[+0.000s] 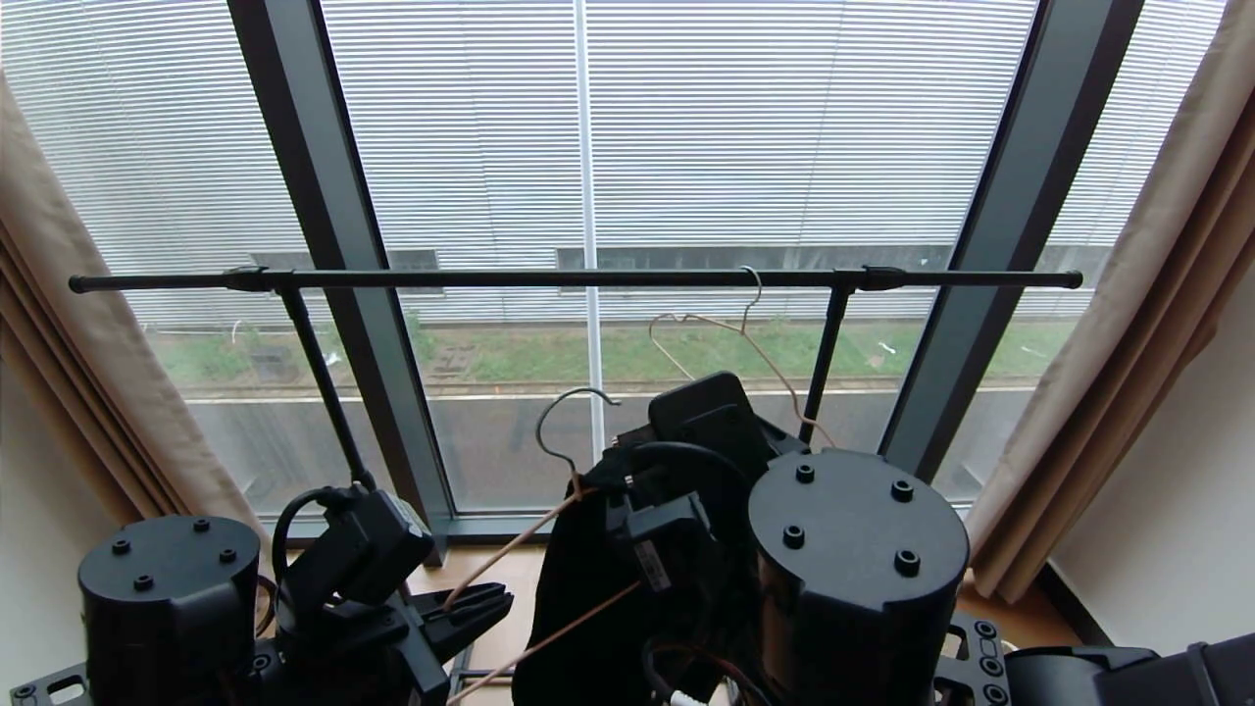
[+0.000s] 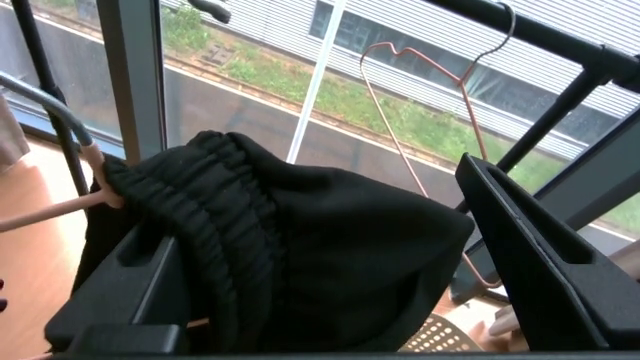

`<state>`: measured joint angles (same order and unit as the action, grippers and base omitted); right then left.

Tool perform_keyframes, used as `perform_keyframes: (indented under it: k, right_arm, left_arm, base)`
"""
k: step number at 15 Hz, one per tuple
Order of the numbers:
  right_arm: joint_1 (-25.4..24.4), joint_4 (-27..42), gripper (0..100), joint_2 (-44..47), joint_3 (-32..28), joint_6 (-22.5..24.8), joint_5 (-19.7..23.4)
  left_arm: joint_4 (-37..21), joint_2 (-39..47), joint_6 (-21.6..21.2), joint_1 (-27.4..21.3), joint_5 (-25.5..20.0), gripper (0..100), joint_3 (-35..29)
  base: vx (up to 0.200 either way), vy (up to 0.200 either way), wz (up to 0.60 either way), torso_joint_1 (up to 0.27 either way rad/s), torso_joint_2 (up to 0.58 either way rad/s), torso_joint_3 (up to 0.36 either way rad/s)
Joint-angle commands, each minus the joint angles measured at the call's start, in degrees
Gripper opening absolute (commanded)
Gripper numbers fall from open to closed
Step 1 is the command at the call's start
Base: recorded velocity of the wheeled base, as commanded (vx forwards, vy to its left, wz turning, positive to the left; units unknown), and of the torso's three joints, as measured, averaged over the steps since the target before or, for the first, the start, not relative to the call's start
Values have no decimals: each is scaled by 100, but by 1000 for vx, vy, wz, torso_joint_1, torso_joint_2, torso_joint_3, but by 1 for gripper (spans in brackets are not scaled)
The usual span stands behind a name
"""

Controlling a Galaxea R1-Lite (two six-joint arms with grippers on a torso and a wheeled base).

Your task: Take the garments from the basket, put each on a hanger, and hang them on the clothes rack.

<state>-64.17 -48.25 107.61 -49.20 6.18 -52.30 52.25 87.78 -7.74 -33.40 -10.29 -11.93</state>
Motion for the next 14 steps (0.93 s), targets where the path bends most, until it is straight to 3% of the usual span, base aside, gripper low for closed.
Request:
perform_keyframes:
  k: [1,14]
  right_arm:
    - [-16,-18,100,-47,183,41,27]
    - [-104,-18,100,-407,420,173,273]
  left_arm:
    - [22,-7,18,0,1,0,-2]
    - [128,2,97,0,1,0,25]
  base:
    - [0,0,0,0,0,0]
    - [0,0,0,0,0,0]
